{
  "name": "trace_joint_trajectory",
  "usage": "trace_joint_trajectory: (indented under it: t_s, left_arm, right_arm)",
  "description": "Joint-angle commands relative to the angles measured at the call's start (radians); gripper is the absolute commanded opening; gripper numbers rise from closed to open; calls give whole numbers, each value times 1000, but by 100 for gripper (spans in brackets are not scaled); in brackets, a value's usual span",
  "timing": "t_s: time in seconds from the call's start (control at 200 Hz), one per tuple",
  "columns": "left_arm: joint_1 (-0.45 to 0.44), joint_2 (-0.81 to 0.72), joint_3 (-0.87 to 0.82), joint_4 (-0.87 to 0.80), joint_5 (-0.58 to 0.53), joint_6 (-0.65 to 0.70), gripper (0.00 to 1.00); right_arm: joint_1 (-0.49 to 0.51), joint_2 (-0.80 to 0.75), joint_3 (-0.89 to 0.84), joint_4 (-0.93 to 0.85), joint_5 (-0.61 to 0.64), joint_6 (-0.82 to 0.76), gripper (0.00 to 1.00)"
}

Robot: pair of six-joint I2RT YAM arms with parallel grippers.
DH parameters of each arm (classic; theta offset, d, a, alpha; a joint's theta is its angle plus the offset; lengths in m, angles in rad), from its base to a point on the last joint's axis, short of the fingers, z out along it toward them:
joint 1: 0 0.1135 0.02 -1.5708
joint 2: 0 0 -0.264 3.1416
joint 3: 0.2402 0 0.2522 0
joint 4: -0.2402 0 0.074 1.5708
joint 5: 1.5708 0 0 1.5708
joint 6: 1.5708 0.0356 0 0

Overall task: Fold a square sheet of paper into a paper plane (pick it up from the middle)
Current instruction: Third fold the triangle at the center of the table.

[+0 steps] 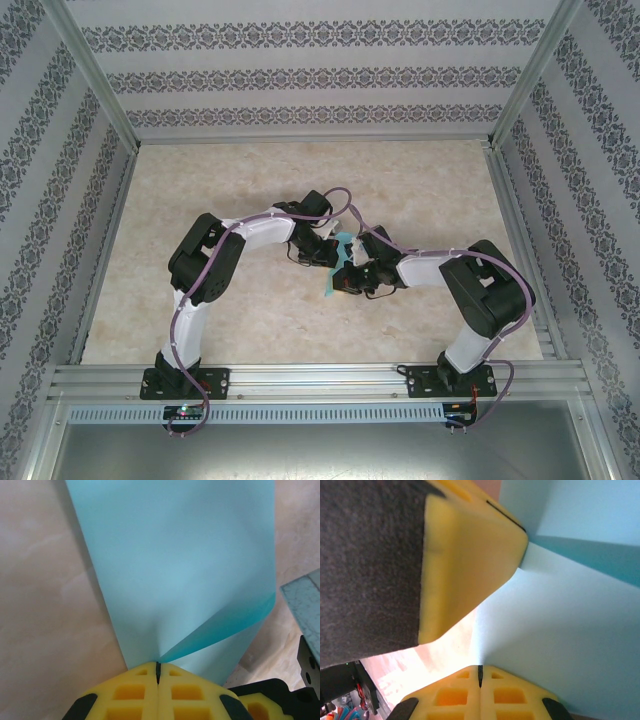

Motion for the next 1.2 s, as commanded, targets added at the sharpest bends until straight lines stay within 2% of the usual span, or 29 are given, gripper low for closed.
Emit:
trace_joint_trajectory:
  t_s: [0.0,1.194]
  left_arm:
    - [0,58,-38,-35,-49,34,6]
    - [1,77,-52,-22,-43,38,6]
  right_arm:
    - [24,12,-22,6,-5,7,0]
    - [97,18,16,72,9,82,0]
